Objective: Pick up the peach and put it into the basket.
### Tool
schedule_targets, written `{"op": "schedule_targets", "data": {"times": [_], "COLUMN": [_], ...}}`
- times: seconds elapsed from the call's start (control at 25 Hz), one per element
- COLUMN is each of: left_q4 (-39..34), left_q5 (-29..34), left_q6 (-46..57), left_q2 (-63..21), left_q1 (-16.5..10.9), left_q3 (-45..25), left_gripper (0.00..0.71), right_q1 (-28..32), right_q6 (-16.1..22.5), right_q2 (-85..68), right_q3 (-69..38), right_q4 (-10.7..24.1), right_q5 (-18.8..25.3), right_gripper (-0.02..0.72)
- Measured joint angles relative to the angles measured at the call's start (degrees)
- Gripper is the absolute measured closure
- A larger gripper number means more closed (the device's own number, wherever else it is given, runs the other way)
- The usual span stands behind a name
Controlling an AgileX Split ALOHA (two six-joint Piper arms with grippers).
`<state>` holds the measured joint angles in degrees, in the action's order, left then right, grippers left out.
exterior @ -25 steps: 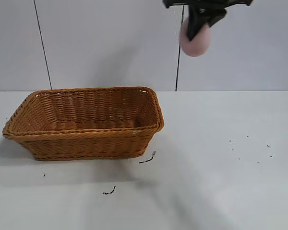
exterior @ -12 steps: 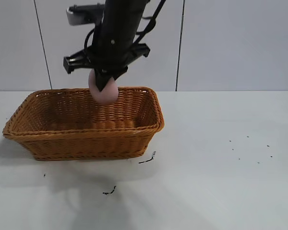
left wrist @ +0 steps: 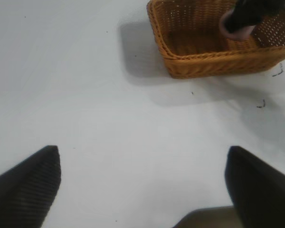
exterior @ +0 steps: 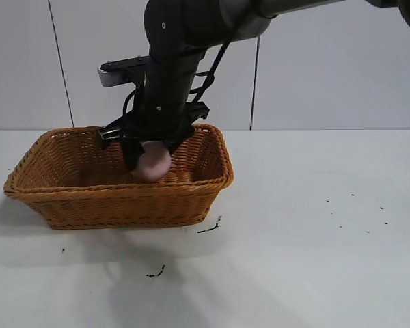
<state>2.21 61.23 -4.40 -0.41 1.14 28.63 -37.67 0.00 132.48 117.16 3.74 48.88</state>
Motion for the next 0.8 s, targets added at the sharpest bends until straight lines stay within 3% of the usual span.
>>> {"op": "schedule_targets", "data": {"times": [0.24, 0.4, 0.8], "left_q4": [0.0, 0.0, 0.0], "left_q5": [0.0, 0.0, 0.0], "left_q6": [0.0, 0.0, 0.0], "left_q2": [0.0, 0.0, 0.0], "left_q1": [0.0, 0.0, 0.0], "left_q3": [0.0, 0.0, 0.0], "left_gripper": [0.018, 0.018, 0.018], "right_q1": [1.2, 5.9, 27.8], "right_q6": [0.0, 0.0, 0.0], "right_q2": [-7.4, -8.8, -8.7], "right_q3": [0.1, 0.2, 0.2], "right_q4": [0.0, 0.0, 0.1], "right_q5": [0.1, 1.3, 6.8], "right_gripper": [0.014, 0.014, 0.014]}}
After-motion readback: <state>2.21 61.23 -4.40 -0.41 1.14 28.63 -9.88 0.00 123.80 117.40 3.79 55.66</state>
